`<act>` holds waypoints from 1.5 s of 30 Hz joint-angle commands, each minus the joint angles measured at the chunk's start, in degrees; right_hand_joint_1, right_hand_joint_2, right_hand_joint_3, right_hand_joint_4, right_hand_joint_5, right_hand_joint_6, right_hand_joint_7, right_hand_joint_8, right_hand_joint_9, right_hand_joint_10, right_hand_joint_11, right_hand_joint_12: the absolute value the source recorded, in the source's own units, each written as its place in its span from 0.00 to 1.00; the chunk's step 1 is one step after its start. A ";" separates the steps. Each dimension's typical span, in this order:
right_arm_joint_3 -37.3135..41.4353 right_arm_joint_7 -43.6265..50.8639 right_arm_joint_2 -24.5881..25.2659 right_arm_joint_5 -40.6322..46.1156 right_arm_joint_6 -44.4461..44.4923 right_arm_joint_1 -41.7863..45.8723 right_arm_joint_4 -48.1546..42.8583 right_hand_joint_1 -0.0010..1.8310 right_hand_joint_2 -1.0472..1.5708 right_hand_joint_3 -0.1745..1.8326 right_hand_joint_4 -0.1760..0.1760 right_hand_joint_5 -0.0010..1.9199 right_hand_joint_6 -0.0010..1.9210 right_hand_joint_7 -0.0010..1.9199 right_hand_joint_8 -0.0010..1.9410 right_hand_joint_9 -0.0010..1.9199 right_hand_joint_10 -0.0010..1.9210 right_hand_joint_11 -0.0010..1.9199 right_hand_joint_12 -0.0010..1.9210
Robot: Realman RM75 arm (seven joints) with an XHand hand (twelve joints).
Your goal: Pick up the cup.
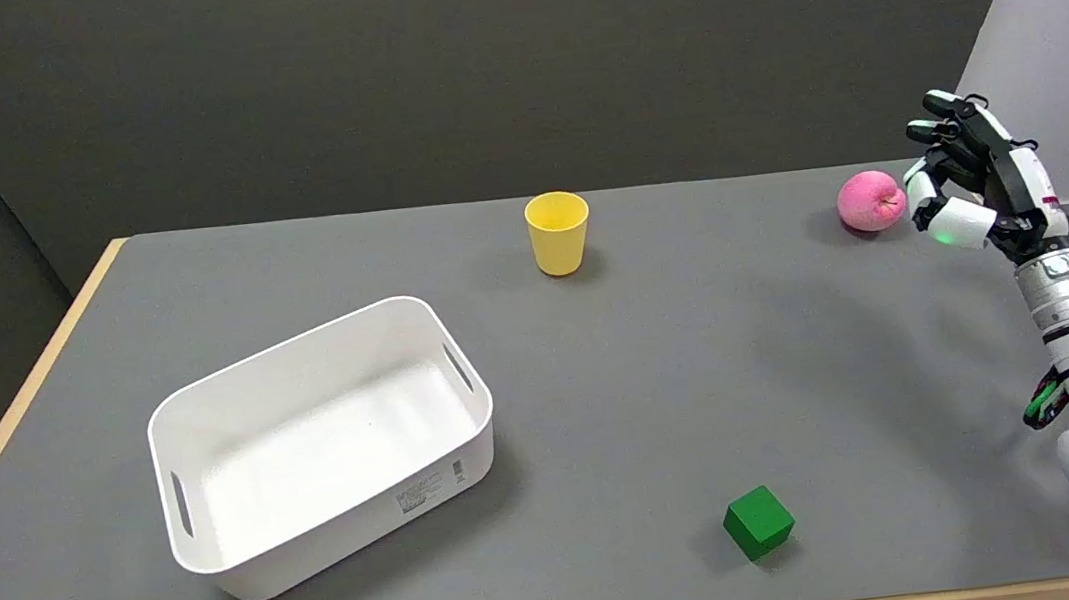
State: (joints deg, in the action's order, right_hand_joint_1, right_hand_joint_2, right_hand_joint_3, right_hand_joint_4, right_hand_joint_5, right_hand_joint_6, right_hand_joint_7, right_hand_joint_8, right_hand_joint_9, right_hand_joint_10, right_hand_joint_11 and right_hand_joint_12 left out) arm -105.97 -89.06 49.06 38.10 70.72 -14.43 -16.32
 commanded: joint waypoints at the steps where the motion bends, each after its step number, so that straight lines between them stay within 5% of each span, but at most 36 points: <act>1: 0.49 5.00 -0.42 -6.15 2.87 -1.90 -2.42 0.56 0.68 0.62 0.67 0.13 0.26 0.24 0.26 0.35 0.68 0.27 0.91; 11: 0.88 18.64 -2.75 -15.74 1.09 -2.45 -17.28 0.52 0.65 0.61 0.71 0.15 0.28 0.24 0.26 0.25 0.57 0.24 0.86; 22: -2.44 29.05 -0.54 -38.58 -25.73 -12.64 -37.38 0.38 0.64 0.58 0.65 0.14 0.28 0.15 0.19 0.10 0.39 0.07 0.67; 31: -15.47 28.77 9.27 -50.39 -39.41 -29.65 -24.57 0.30 0.63 0.57 0.40 0.10 0.23 0.11 0.18 0.07 0.35 0.02 0.55; 36: -18.37 28.77 16.28 -50.39 -40.11 -35.96 -8.65 0.33 0.63 0.54 0.42 0.10 0.20 0.11 0.14 0.06 0.32 0.00 0.57; 45: -18.45 28.63 17.29 -50.07 -42.76 -36.05 -7.23 0.32 0.63 0.54 0.48 0.09 0.19 0.10 0.14 0.05 0.31 0.00 0.56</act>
State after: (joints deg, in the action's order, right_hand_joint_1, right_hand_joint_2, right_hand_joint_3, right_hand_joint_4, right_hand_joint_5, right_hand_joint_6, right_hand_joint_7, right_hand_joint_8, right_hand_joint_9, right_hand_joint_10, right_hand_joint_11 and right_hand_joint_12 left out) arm -116.90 -63.08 57.10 -3.55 39.98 -38.51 -34.44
